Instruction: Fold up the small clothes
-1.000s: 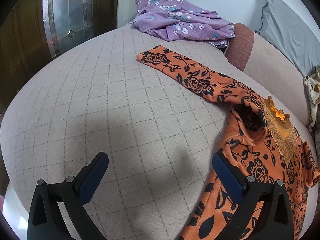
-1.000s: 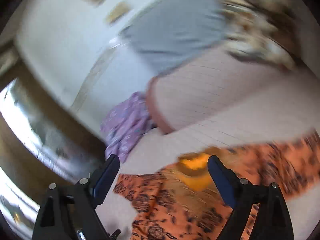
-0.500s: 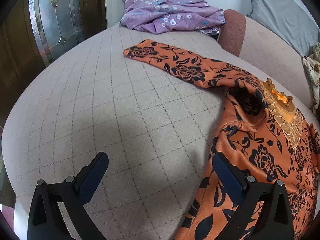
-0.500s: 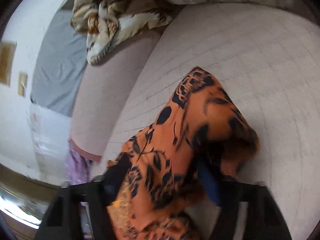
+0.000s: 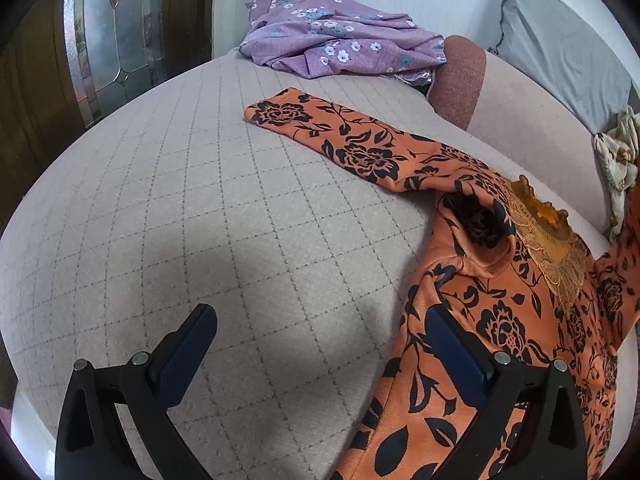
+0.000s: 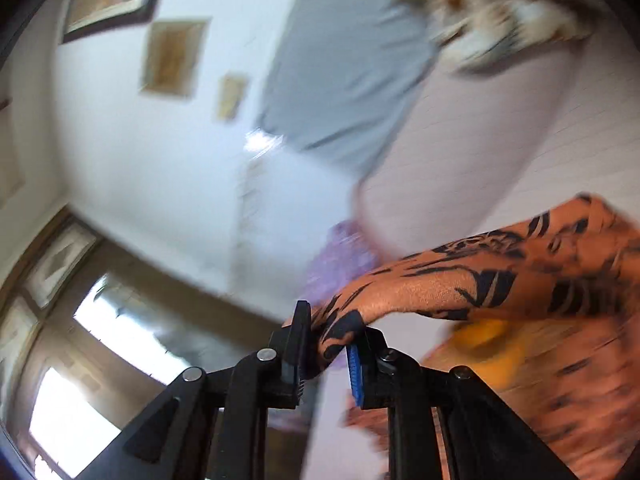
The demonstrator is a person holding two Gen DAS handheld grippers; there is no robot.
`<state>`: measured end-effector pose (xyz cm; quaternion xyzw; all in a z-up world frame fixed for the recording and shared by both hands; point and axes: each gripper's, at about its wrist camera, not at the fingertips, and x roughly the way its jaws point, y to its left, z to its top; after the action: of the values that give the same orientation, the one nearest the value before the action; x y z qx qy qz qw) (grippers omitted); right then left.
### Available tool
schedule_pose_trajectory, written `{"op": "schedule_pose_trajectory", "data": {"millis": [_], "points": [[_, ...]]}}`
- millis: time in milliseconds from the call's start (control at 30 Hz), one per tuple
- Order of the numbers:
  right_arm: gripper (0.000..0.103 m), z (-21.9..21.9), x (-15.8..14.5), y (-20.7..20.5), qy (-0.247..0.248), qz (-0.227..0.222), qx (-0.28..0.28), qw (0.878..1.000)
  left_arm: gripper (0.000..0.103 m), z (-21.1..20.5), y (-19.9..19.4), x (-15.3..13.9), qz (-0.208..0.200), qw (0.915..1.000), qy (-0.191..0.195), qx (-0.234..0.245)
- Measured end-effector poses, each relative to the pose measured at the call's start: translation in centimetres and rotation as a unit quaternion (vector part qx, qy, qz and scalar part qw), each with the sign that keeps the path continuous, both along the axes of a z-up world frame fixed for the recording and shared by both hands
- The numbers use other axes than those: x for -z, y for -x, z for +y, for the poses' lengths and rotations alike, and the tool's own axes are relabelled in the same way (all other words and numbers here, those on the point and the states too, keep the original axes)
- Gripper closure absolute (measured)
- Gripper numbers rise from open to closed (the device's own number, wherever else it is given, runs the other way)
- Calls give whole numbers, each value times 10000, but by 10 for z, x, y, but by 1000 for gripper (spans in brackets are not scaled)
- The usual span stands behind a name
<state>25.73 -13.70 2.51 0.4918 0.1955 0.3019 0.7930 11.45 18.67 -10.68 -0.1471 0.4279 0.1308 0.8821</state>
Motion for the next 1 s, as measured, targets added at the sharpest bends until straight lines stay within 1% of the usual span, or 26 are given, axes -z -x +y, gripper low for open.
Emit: {"op": "schedule_pose_trajectory", "data": {"millis": [67, 100, 133, 167, 200, 233, 267, 300, 333, 367, 400, 467, 500, 533, 600, 667, 700, 733, 767, 800, 833, 867, 900, 933, 1000], "points": [[83, 43, 11, -2, -81, -16, -267, 9996, 0, 2, 2, 0, -20, 10000, 50, -39], [73, 65, 27, -7, -92, 110, -426, 9990, 0, 3, 1, 0, -13, 10000, 67, -51], [42, 84, 51, -14, -16, 392, -570, 9976, 0, 4, 1, 0, -7, 10000, 80, -59], [23, 98, 75, -20, 240, 768, -562, 9952, 0, 5, 1, 0, -5, 9999, 101, -75], [9, 111, 109, -25, 644, 1294, -373, 9888, 0, 5, 1, 0, -4, 9999, 120, -83], [9, 117, 139, -27, 796, 1763, -287, 9807, 0, 6, 1, 0, -2, 9999, 150, -81], [10, 122, 172, -29, 783, 2336, -394, 9684, 0, 6, 1, 0, -8, 9998, 164, -80], [15, 125, 206, -28, 566, 2872, -626, 9541, 0, 6, 1, 0, -26, 9998, 174, -83], [14, 121, 207, -22, 525, 2636, -586, 9614, 0, 6, 1, -1, -37, 9998, 179, -89], [14, 120, 197, -19, 620, 2338, -642, 9682, 0, 6, 1, -1, -45, 9998, 197, -92], [13, 120, 185, -19, 779, 2230, -821, 9682, 0, 6, 0, 0, -49, 9997, 230, -91], [13, 120, 165, -13, 929, 2016, -1012, 9698, 0, 3, -2, 0, -30, 9997, 259, -44], [13, 118, 150, -11, 1008, 1836, -1034, 9723, 0, 0, -3, 0, -29, 9998, 202, 7], [13, 115, 141, -8, 1029, 1703, -1032, 9746, 0, -2, -3, 0, -27, 9999, 141, 40], [13, 107, 129, -3, 1056, 1445, -1010, 9787, 0, -4, -2, 1, -13, 10000, 55, 80], [13, 88, 130, -3, 1253, 1356, -817, 9794, 0, -1, -2, 0, -48, 9999, 131, 73], [13, 80, 136, -5, 1483, 1333, -621, 9780, 0, 0, -1, 0, -82, 9997, 201, 75], [13, 72, 140, -3, 1752, 1361, -435, 9741, 0, 3, -1, -1, -154, 9993, 334, 95], [13, 67, 149, -3, 2063, 1482, -233, 9669, 0, 6, -1, -3, -195, 9983, 524, 140], [13, 66, 162, -1, 2546, 1637, -93, 9531, 0, 14, -3, -5, -235, 9952, 922, 210], [13, 67, 170, 1, 2937, 1663, 5, 9413, 0, 20, -3, -8, -325, 9922, 1180, 226], [13, 71, 174, 6, 3255, 1479, 44, 9339, 0, 29, -5, -13, -503, 9873, 1491, 210], [13, 78, 174, 18, 3597, 1078, 59, 9268, 0, 43, -10, -19, -752, 9794, 1863, 179], [12, 85, 175, 23, 3825, 906, 65, 9195, 0, 53, -18, -21, -858, 9741, 2084, 170], [9, 90, 177, 25, 3981, 857, 59, 9133, 0, 74, -43, -25, -961, 9651, 2430, 160]]}}
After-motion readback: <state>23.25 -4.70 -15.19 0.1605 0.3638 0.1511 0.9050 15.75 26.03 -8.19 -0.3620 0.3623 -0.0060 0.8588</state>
